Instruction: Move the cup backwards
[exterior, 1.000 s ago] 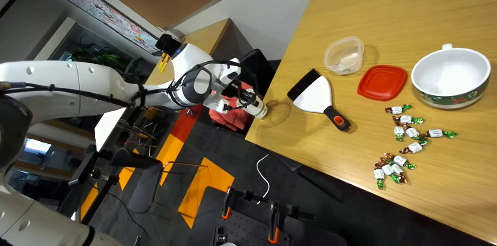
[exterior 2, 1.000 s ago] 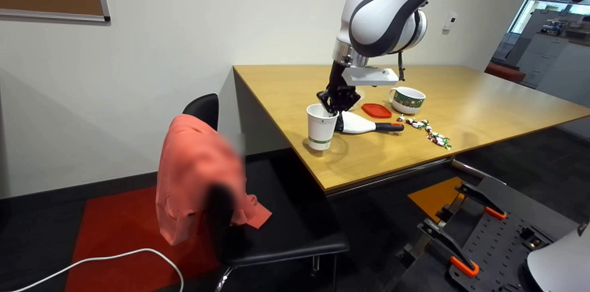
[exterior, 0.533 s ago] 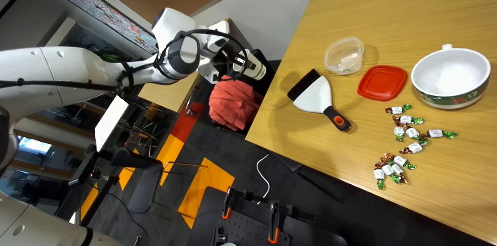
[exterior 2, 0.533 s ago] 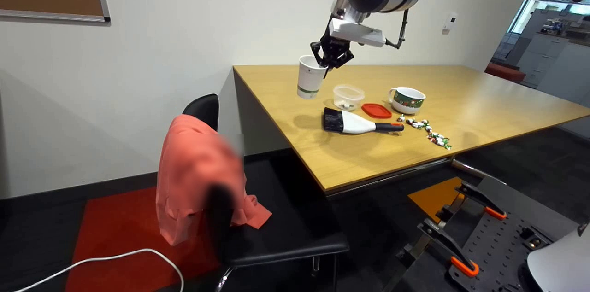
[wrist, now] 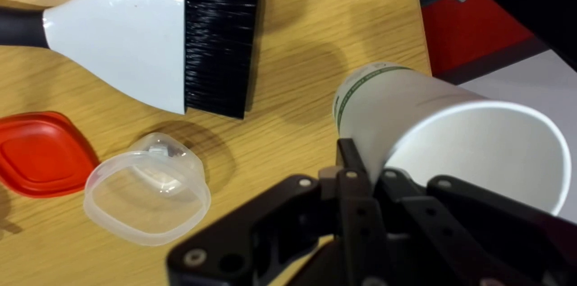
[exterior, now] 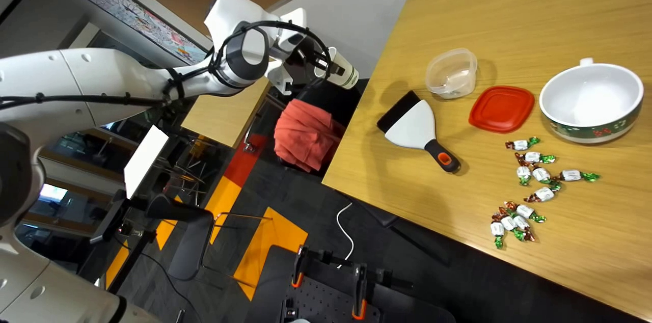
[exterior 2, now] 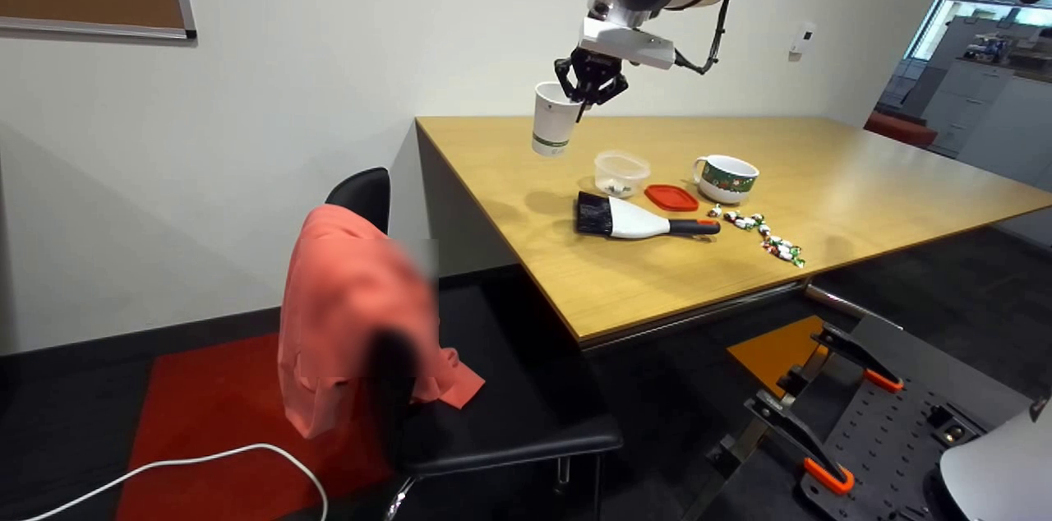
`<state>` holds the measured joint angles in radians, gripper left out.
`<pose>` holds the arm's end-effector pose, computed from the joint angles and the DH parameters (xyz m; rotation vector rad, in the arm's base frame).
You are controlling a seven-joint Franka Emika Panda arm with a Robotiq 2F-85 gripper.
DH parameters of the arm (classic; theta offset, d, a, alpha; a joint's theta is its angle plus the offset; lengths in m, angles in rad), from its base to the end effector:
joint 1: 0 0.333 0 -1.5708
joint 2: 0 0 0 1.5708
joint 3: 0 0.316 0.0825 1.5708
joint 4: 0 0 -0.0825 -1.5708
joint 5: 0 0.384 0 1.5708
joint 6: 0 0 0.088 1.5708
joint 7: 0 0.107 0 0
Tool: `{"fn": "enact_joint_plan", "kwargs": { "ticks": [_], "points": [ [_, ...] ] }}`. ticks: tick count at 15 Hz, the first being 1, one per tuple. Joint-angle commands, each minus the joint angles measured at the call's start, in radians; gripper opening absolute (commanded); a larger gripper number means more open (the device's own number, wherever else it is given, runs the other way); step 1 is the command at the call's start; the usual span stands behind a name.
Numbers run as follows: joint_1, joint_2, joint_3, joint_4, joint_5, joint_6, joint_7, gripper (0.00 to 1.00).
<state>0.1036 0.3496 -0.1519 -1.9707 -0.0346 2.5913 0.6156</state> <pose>0.6360 -0.0248 0.3232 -2.9546 0.9475 -0.4429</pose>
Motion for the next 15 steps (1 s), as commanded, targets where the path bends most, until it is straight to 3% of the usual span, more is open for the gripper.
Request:
{"fn": "enact_joint_plan", "kwargs": {
  "ticks": [1,7,11,15],
  "points": [
    [0.014,0.025,-0.021,0.021,-0.043,0.013,0.052,0.0],
    [0.026,0.196,-0.06,0.184,-0.064,0.02,0.189,0.0],
    [-0.04,0.283,0.006,0.298,0.063,-0.021,0.146,0.0],
    [-0.068,0.346,0.03,0.377,0.149,-0.036,0.141,0.0]
  ]
}}
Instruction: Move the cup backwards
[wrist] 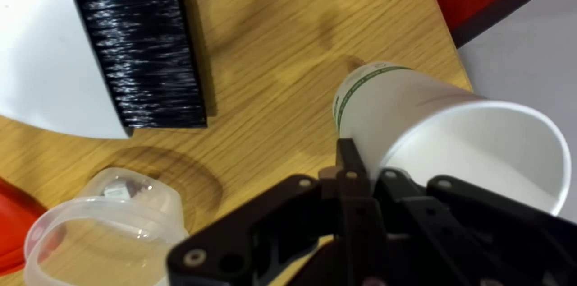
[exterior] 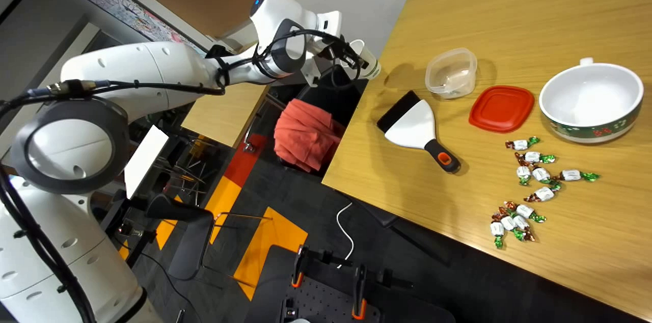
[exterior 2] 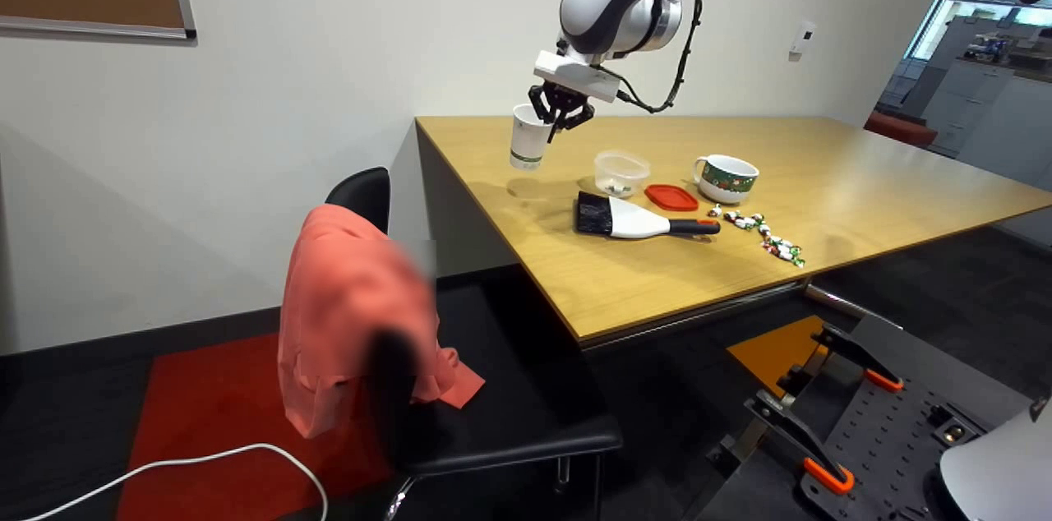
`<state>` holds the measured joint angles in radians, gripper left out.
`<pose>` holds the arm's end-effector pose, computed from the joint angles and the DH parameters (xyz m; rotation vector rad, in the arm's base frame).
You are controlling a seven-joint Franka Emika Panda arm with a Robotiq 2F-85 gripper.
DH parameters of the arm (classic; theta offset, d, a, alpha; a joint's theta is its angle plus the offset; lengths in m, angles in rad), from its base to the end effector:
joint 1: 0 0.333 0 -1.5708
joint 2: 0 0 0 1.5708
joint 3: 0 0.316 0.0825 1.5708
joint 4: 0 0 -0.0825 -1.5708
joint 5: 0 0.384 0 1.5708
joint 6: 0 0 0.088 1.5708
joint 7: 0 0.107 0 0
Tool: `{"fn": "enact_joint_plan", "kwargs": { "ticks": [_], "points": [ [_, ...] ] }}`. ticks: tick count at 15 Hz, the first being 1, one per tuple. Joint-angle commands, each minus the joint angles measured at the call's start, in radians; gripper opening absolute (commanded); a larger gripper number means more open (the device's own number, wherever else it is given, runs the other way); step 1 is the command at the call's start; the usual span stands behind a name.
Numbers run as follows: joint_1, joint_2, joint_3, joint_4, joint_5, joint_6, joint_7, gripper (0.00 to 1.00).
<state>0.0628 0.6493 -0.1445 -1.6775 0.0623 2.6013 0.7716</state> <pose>0.7054 -0.0451 0.2562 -2.7781 1.2755 -0.4308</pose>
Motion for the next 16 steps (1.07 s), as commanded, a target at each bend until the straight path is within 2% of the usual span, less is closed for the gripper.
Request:
{"fn": "enact_joint_plan", "kwargs": {
  "ticks": [1,11,12,13,16],
  "points": [
    [-0.03,0.06,0.023,0.1,0.059,-0.05,-0.013,0.0],
    [-0.019,0.199,-0.017,0.238,0.035,-0.188,0.015,0.0],
    [-0.008,0.197,-0.026,0.24,0.026,-0.185,0.025,0.26],
    [0.0,0.191,-0.032,0.235,0.019,-0.17,0.028,0.27],
    [0.07,0.11,-0.1,0.166,-0.081,-0.122,0.042,0.49]
  ]
}}
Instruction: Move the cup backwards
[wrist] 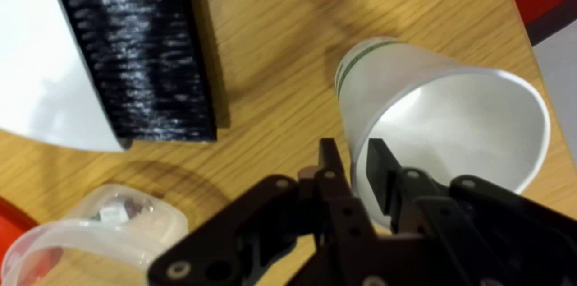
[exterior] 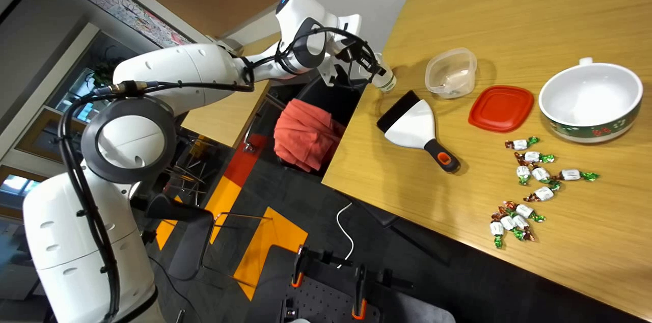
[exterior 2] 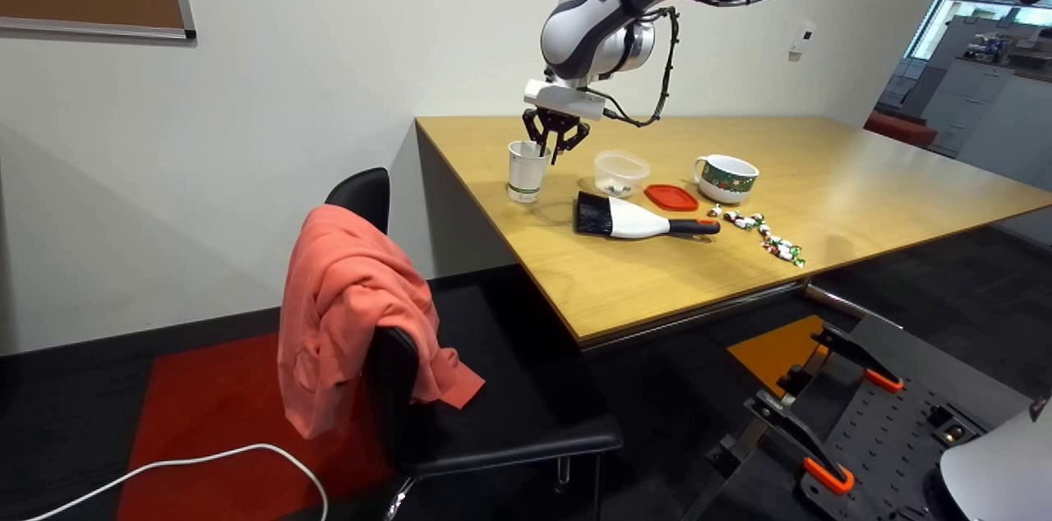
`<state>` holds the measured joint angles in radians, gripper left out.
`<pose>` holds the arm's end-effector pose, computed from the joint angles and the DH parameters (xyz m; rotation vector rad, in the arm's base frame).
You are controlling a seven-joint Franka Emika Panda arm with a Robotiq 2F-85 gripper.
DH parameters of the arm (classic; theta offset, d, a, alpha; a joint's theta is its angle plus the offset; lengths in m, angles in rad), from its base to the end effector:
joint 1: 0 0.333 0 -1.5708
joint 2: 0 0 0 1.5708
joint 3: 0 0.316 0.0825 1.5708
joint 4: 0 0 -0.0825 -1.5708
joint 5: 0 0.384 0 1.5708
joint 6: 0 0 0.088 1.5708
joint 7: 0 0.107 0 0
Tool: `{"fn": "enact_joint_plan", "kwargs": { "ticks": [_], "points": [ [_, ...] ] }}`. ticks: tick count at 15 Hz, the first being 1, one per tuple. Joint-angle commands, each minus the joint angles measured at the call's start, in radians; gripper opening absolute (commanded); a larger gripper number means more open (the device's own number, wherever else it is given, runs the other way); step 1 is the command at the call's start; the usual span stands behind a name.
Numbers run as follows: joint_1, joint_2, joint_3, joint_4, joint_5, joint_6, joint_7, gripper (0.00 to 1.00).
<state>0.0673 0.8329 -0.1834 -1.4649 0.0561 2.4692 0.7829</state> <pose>0.7349 -0.0590 0.2079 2.8126 -1.3040 0.3180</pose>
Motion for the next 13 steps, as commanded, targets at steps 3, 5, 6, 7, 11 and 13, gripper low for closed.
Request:
{"fn": "enact_joint_plan", "kwargs": {
  "ticks": [3,5,6,7,11,13],
  "points": [
    [0.063,-0.216,-0.034,-0.147,-0.121,0.017,-0.078,0.71],
    [0.041,-0.315,0.004,-0.211,-0.108,-0.013,-0.176,0.86],
    [0.029,-0.362,0.022,-0.239,-0.096,-0.044,-0.231,0.95],
    [0.012,-0.408,0.041,-0.271,-0.079,-0.065,-0.288,0.99],
    [-0.019,-0.533,0.053,-0.347,-0.089,-0.216,-0.413,1.0],
    [-0.033,-0.57,0.058,-0.371,-0.095,-0.269,-0.457,1.0]
  ]
}}
